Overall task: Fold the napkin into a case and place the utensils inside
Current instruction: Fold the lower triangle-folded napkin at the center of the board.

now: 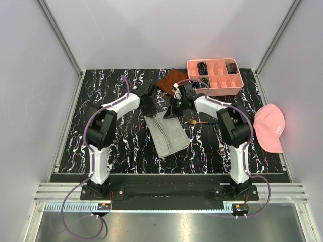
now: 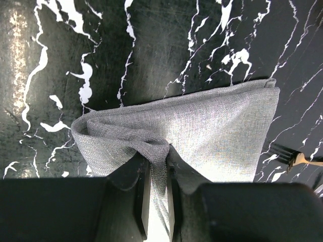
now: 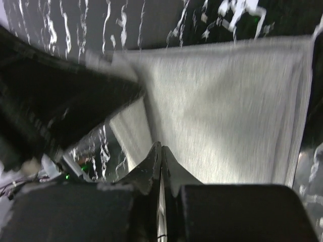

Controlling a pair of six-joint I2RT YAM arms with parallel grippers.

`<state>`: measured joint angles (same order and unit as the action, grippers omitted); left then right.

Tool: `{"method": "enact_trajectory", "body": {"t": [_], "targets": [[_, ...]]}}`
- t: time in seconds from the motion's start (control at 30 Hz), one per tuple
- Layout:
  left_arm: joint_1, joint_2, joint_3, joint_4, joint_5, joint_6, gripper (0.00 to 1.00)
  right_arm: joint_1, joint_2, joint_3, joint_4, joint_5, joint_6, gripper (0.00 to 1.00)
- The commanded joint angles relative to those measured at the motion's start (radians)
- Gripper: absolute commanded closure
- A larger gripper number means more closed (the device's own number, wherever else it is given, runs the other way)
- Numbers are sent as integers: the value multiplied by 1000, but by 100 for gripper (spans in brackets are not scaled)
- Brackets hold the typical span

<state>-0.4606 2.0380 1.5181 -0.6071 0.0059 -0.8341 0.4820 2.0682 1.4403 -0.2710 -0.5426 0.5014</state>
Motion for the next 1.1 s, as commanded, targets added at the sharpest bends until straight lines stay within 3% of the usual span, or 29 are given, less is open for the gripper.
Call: {"method": "enact_trajectory", "body": {"t": [0.0,0.43,0.83,0.97,1.07], "targets": [[-7,2,47,33,-11,16,82,0,93,123,7,-26,-20,97],[-49,39,86,35,23,9,82,-3,211,126,10,-34,-12,98],[-55,87,108,35,6,7,77,-13,138,118,-4,-34,-21,97],[-55,64,103,33,-1,12,68,-17,115,120,-31,-28,-32,95],[-55,38,100,35,9,13,54,-23,87,115,-53,-17,-46,91]]}}
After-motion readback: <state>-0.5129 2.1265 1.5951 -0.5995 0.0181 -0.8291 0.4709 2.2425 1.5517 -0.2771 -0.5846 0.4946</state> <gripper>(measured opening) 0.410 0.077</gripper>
